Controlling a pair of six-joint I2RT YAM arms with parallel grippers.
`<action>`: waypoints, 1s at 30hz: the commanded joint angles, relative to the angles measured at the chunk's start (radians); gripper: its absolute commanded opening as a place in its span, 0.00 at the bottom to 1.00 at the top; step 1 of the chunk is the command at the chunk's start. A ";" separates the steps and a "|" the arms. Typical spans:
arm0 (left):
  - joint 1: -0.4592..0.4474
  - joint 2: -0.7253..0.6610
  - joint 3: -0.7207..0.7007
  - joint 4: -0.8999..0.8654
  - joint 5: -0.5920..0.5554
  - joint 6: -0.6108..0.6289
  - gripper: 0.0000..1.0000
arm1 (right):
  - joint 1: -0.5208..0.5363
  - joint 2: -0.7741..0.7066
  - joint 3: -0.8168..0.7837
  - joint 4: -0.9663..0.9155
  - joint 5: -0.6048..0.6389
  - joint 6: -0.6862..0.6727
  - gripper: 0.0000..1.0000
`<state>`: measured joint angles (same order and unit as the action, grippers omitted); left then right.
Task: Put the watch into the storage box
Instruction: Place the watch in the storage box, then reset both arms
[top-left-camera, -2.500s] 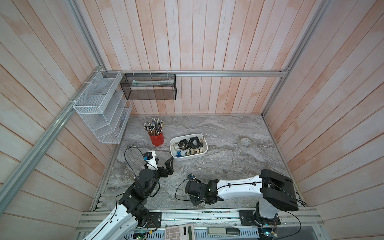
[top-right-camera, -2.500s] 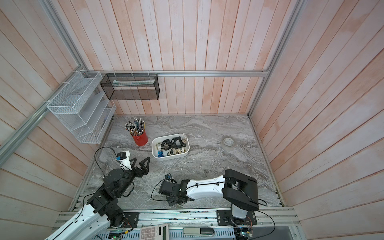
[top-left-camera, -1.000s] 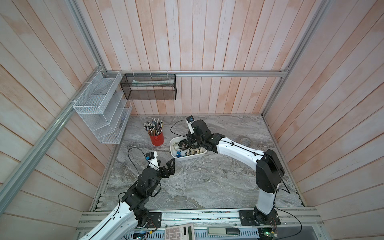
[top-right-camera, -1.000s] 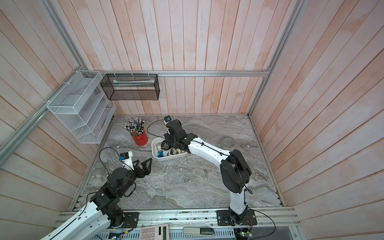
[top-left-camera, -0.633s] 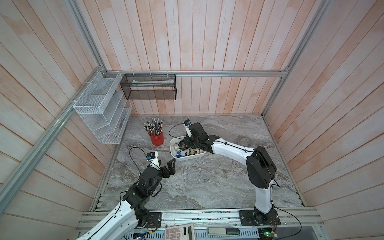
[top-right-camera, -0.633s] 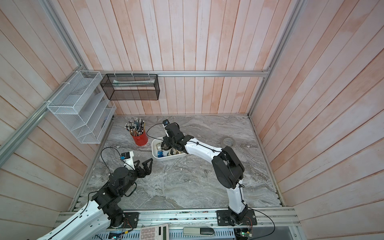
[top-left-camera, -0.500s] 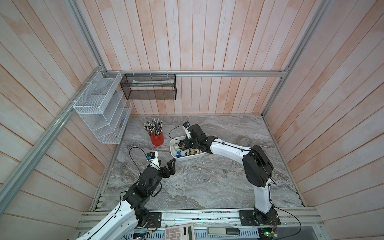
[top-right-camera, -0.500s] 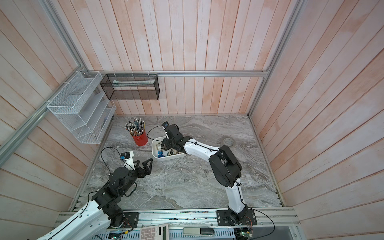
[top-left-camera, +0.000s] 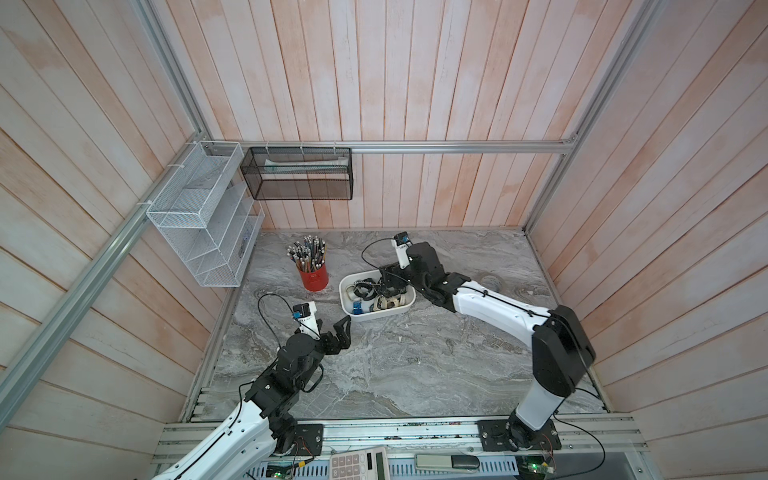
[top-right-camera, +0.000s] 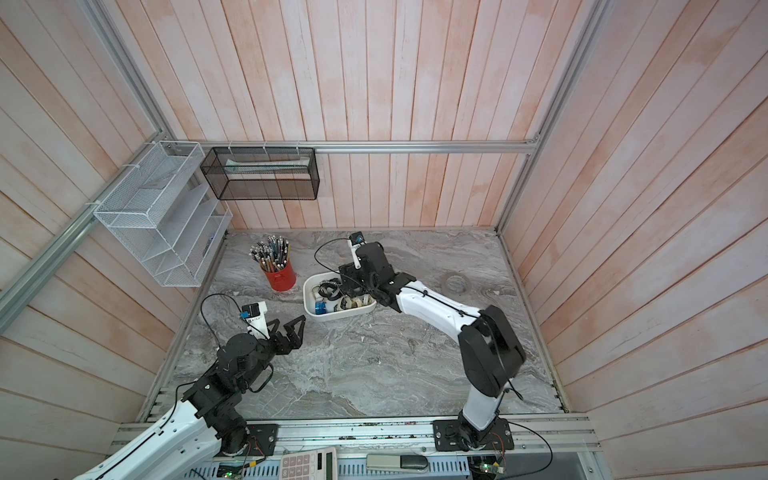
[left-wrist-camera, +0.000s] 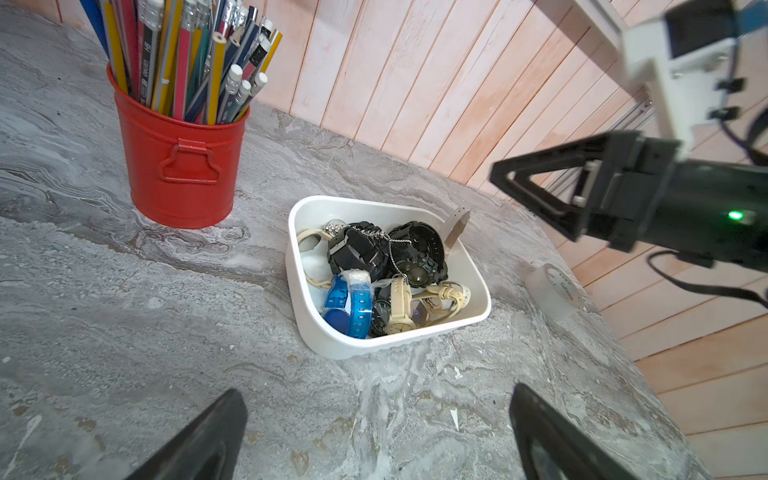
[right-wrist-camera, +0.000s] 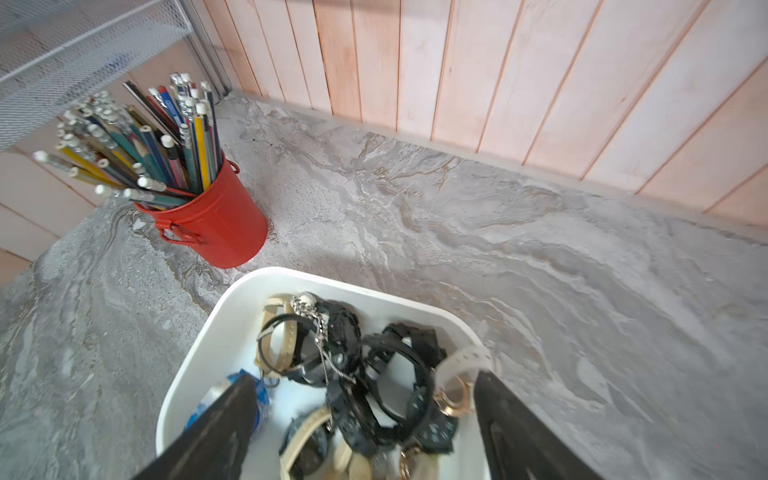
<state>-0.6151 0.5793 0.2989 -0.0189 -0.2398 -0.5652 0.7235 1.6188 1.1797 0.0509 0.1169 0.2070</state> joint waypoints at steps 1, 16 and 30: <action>0.007 -0.007 0.019 0.035 0.013 0.017 1.00 | -0.009 -0.130 -0.192 0.141 0.055 0.030 0.90; 0.009 0.017 0.043 0.126 -0.110 0.158 1.00 | -0.220 -0.527 -0.622 0.251 0.381 0.014 0.98; 0.371 0.366 -0.185 0.830 -0.201 0.530 1.00 | -0.475 -0.409 -1.047 1.108 0.488 -0.306 0.98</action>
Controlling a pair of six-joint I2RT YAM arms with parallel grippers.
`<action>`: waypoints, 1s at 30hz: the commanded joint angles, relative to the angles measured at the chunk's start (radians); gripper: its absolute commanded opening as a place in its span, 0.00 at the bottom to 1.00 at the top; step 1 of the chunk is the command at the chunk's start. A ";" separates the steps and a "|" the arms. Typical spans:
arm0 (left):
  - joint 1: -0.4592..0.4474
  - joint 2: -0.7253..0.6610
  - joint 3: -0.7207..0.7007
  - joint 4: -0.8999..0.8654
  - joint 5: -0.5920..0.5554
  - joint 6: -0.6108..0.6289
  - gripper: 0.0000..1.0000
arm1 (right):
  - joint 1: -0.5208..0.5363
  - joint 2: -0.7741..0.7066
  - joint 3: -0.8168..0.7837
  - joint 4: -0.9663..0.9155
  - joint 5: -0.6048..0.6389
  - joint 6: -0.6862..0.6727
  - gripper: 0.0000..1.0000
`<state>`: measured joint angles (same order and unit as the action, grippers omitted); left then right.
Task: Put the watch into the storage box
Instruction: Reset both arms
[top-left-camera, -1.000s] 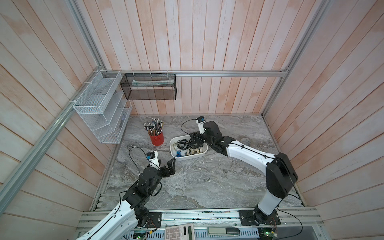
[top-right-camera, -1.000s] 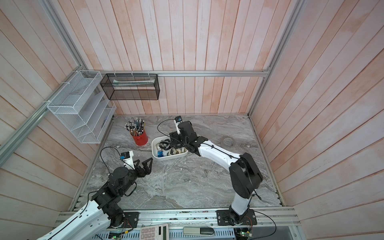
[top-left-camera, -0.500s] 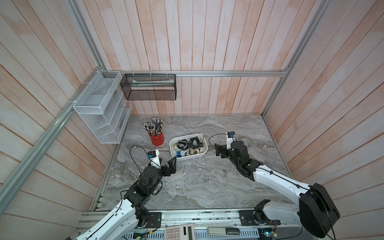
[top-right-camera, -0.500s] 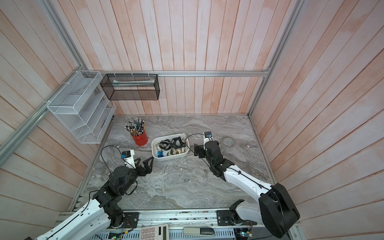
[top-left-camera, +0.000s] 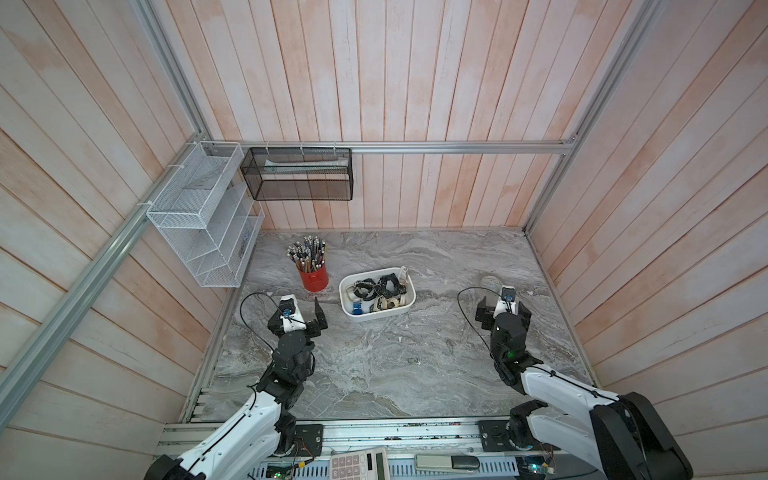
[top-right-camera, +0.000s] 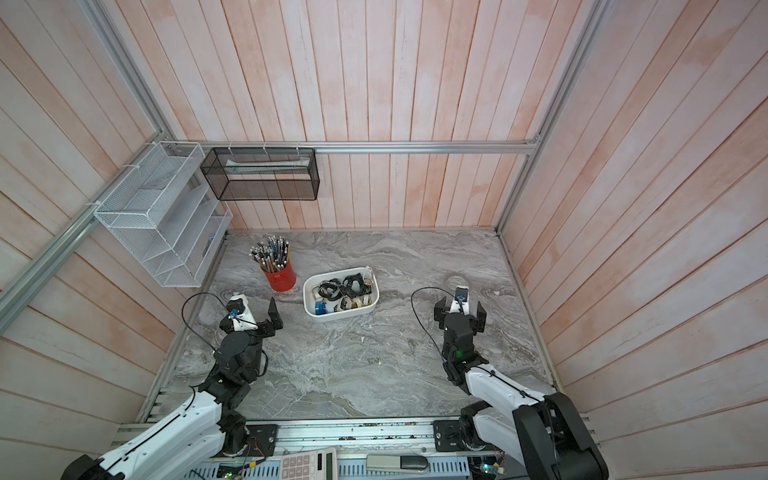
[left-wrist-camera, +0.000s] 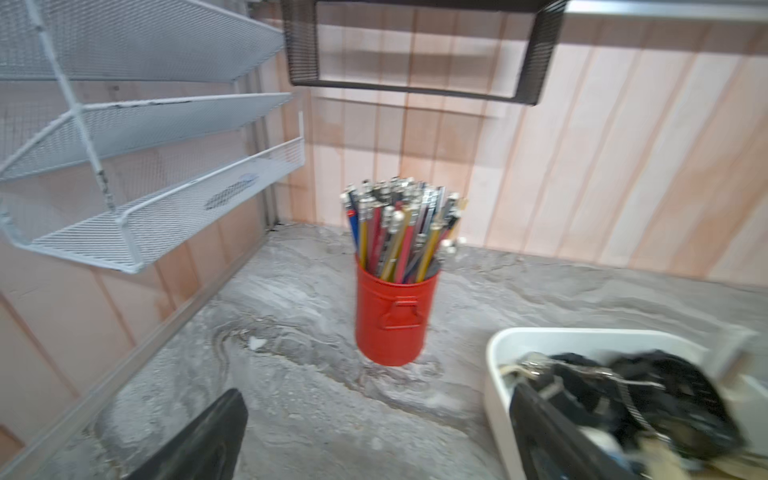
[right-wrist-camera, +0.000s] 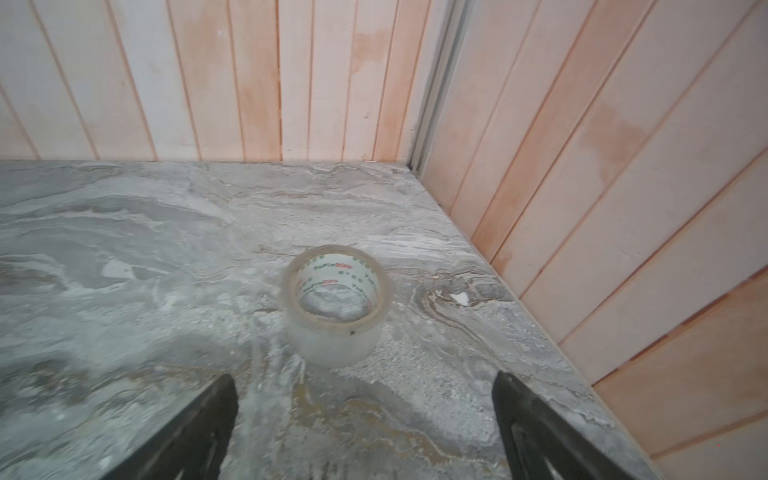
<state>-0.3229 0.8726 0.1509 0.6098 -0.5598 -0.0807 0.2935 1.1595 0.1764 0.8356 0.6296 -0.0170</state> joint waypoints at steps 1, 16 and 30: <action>0.129 0.127 -0.057 0.286 0.175 0.038 1.00 | -0.084 0.086 -0.064 0.386 -0.069 -0.072 0.98; 0.321 0.665 0.131 0.512 0.406 0.030 1.00 | -0.276 0.386 0.036 0.473 -0.379 0.069 0.98; 0.321 0.668 0.129 0.517 0.403 0.031 1.00 | -0.283 0.365 0.061 0.390 -0.401 0.065 0.98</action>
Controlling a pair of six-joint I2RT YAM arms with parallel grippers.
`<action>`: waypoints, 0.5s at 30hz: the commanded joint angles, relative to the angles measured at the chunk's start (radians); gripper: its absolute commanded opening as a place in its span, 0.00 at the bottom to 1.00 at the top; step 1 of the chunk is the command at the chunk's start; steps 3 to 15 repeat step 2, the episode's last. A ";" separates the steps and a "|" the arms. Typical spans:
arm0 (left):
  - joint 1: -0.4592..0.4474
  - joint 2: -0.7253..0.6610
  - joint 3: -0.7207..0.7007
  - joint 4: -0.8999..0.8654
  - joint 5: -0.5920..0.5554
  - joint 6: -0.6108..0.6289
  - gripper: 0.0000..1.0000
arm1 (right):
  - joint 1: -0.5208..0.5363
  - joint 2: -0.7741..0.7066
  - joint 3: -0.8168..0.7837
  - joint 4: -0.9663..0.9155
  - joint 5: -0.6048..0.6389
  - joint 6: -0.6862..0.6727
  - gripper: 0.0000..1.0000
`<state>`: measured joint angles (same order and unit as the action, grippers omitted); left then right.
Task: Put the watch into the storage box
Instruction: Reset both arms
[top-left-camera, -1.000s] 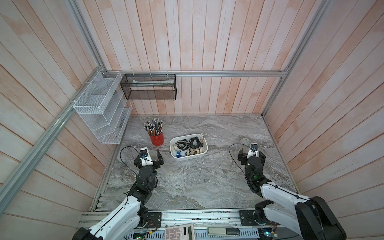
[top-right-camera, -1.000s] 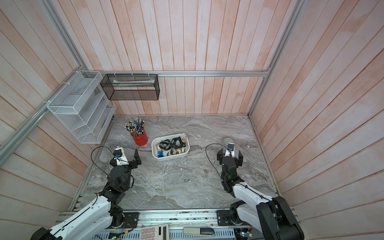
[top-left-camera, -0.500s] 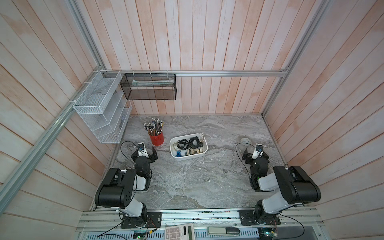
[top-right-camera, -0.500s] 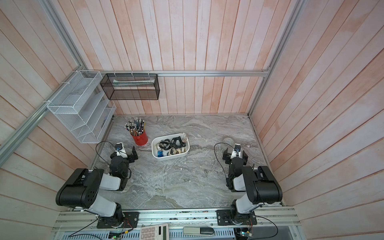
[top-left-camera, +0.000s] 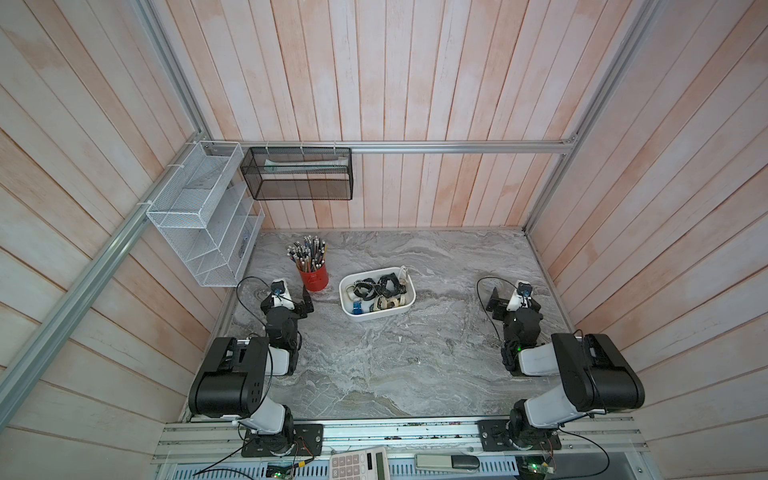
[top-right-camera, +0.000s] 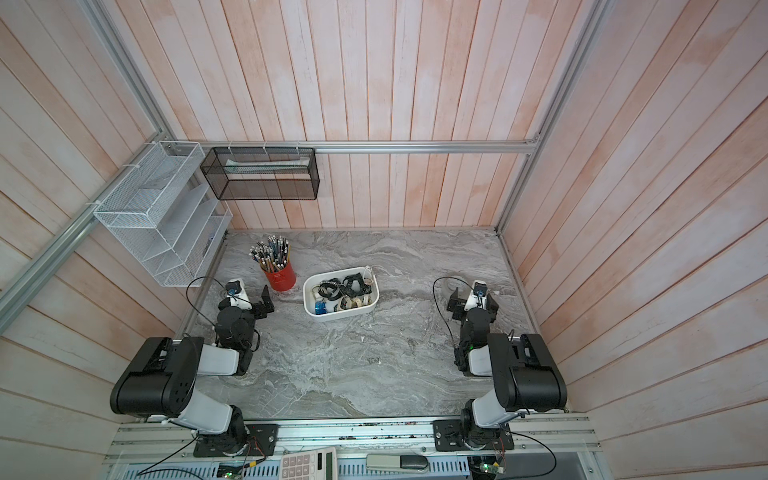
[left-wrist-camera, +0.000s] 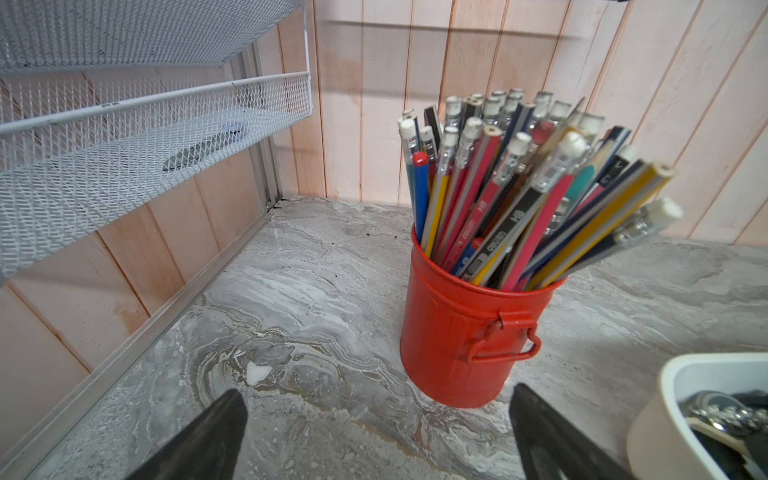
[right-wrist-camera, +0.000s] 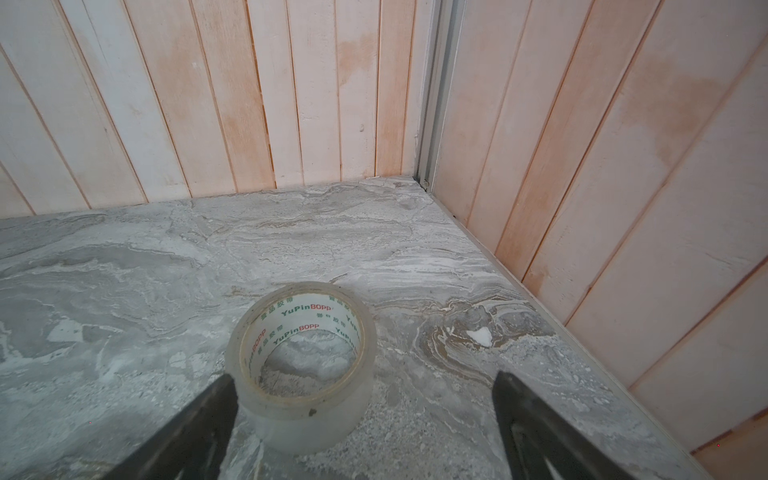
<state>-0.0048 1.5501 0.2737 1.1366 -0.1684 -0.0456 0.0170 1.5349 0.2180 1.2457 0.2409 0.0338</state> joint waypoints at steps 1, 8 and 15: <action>0.003 -0.010 0.006 -0.010 0.011 -0.004 1.00 | -0.006 -0.011 0.018 -0.021 -0.013 0.013 0.98; 0.004 -0.009 0.006 -0.010 0.012 -0.004 1.00 | -0.006 -0.012 0.017 -0.019 -0.015 0.013 0.98; 0.004 -0.009 0.006 -0.010 0.012 -0.004 1.00 | -0.006 -0.012 0.017 -0.019 -0.015 0.013 0.98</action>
